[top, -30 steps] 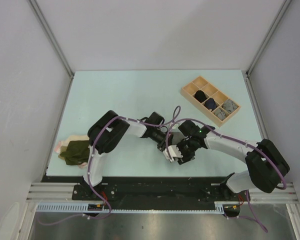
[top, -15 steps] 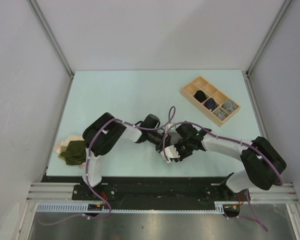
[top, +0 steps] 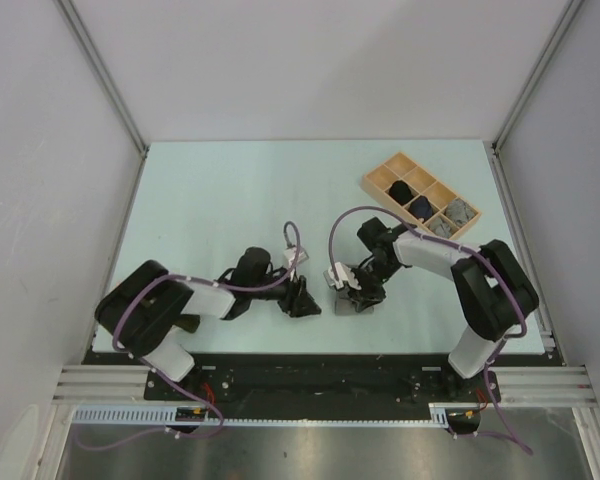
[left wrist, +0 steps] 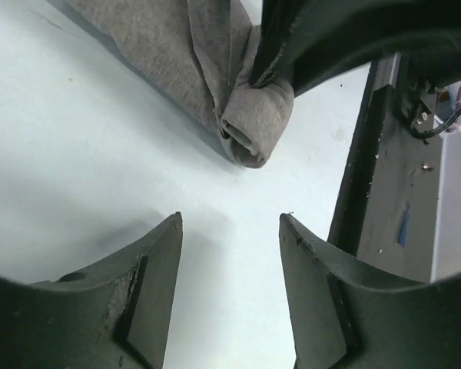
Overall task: Roll the underwear
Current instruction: Roll the underwear to the center of the board.
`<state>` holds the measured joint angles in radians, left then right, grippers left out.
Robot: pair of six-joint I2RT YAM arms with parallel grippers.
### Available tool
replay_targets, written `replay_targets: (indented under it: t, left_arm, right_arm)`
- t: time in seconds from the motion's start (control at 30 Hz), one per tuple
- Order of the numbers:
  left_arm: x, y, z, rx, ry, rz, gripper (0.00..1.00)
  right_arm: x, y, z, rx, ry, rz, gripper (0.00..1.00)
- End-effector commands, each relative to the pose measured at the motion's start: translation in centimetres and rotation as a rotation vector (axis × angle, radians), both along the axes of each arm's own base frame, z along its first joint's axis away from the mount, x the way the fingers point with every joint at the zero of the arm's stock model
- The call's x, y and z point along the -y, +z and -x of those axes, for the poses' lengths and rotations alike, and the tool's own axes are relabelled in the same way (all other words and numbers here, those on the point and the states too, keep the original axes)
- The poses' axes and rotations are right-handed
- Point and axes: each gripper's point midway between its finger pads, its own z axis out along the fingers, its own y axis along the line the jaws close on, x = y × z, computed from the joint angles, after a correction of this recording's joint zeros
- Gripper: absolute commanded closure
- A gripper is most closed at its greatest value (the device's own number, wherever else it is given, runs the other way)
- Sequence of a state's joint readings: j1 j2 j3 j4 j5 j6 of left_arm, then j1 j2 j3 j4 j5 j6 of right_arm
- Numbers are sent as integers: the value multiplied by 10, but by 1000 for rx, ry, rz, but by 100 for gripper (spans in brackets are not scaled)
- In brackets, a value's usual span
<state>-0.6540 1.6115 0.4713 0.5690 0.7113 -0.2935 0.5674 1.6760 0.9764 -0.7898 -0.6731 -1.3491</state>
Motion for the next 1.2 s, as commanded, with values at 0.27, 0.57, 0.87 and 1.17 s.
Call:
replay_targets:
  t: [0.27,0.57,0.87,1.17]
  left_arm:
    - [18,49,27,673,-176,105,30]
    - [62,20,31,792,-339,-101,30]
    - [79,1,36,811,-434,-186,32]
    - [89,-12,48,729,-506,-192,55]
  right_arm:
    - [8,12,48,-519,-9,8,80]
    - [14,11,50,-589,-27,20,79]
    - [16,6,47,-597,-38,25,78]
    - [17,4,46,-607,-63,38,78]
